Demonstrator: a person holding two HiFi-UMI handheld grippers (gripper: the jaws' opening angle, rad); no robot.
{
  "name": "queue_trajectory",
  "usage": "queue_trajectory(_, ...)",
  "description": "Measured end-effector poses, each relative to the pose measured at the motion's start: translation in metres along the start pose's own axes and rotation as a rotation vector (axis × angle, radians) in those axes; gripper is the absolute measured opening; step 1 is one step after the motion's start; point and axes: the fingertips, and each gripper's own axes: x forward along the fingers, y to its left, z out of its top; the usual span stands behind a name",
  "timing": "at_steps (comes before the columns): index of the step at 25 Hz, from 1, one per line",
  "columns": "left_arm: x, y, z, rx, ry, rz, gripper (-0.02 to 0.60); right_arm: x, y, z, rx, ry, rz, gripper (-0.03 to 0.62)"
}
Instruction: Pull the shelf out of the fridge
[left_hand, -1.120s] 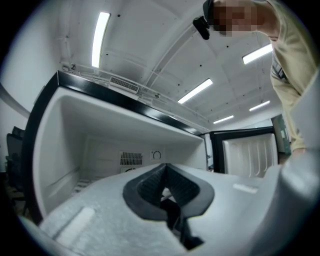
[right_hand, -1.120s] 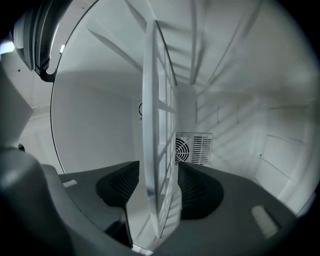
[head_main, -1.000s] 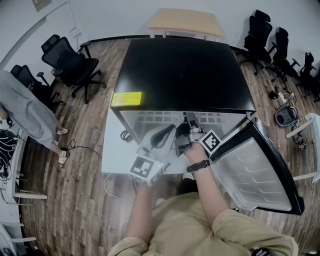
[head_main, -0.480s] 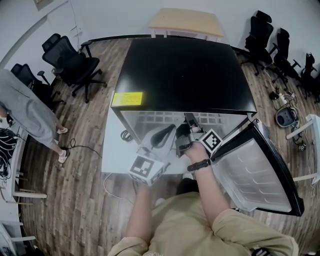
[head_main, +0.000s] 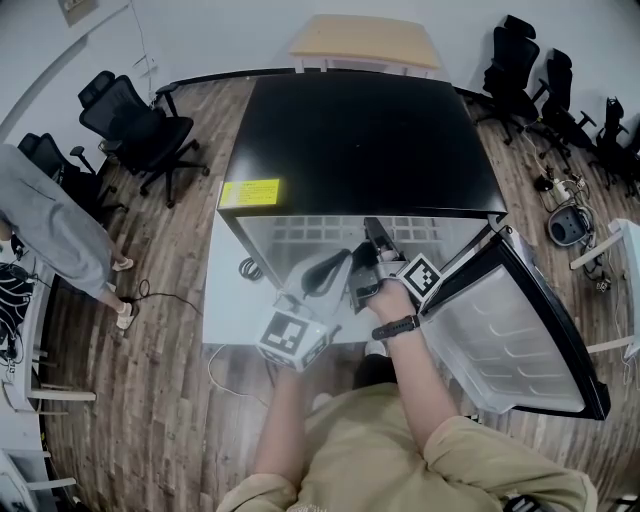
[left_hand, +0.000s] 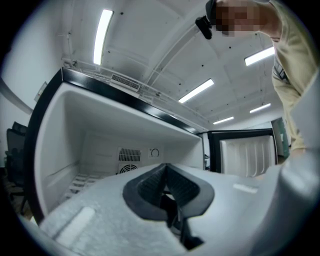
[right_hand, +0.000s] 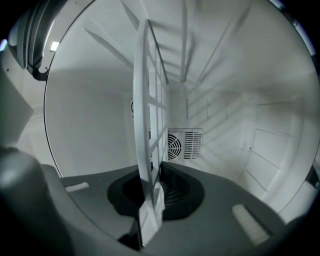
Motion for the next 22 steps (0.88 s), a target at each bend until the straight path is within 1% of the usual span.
queue_trajectory(13,-0.023,-0.026,0.000,-0.006,0.010,-0.046,-0.002,-0.035,0.008,-0.013,0.015,-0.023,-0.003,0.032)
queue_trajectory(18,-0.032,-0.048,-0.004,-0.004,0.011,-0.074,-0.002,-0.061,0.009,-0.015,0.017,-0.036,0.011,0.031)
queue_trajectory(22,-0.040,-0.047,0.004,-0.014,0.006,-0.087,-0.002,-0.067,0.016,-0.024,0.009,-0.039,0.007,0.031)
